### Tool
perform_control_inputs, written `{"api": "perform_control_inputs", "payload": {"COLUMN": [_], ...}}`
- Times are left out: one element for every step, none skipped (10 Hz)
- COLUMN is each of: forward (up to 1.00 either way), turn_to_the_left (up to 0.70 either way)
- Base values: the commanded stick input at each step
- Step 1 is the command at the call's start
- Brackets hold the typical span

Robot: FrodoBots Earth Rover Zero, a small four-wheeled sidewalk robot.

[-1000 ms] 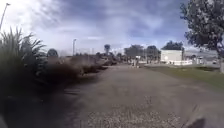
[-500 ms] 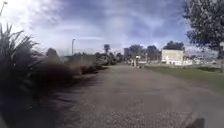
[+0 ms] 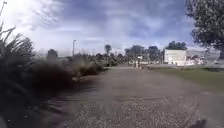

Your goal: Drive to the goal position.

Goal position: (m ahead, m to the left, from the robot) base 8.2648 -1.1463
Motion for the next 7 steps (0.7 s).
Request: {"api": "perform_control_inputs", "payload": {"forward": [0.7,0.7,0.7,0.7,0.7,0.7,0.7], "turn_to_the_left": [-0.25,-0.25,-0.23,-0.23,-0.23,-0.23,-0.23]}}
